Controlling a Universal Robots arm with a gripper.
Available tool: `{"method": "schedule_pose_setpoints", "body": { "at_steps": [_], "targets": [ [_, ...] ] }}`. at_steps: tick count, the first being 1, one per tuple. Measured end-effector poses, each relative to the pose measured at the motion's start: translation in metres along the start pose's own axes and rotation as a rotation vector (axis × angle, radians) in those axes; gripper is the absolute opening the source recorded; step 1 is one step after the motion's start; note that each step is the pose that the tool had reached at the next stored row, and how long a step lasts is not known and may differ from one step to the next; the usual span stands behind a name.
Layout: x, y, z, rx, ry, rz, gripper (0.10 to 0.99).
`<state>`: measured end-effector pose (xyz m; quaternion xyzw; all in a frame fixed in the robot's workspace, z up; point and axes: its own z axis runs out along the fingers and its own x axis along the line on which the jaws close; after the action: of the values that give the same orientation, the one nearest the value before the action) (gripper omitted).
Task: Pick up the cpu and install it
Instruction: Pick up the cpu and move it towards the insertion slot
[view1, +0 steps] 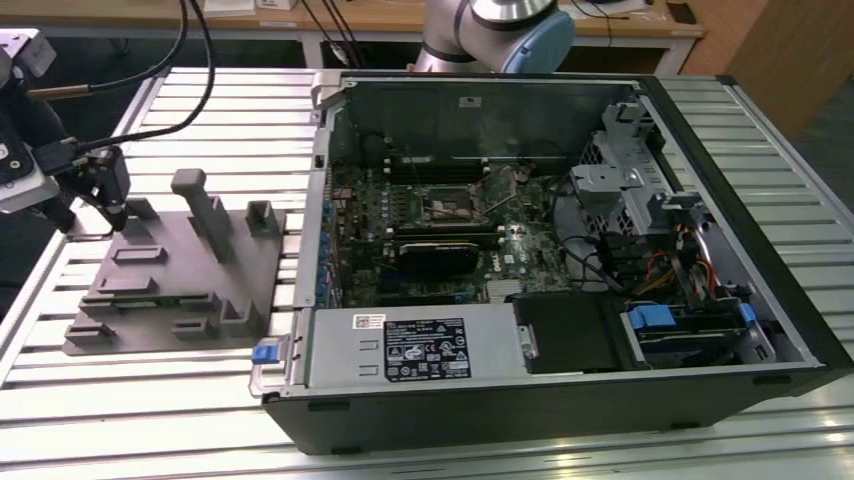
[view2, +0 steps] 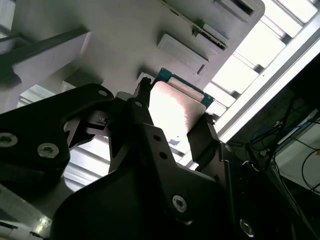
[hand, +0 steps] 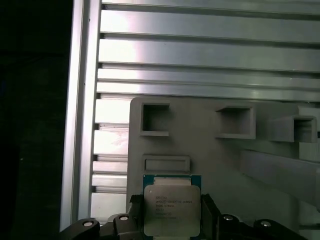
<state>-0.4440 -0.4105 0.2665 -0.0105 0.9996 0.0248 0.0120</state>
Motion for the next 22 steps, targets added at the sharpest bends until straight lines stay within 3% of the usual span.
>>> {"method": "schedule_pose_setpoints", "body": {
  "at_steps": [22],
  "targets": [
    [-0.0011,0.0028,-0.045,0.0,0.0,0.0,0.545]
  ]
}}
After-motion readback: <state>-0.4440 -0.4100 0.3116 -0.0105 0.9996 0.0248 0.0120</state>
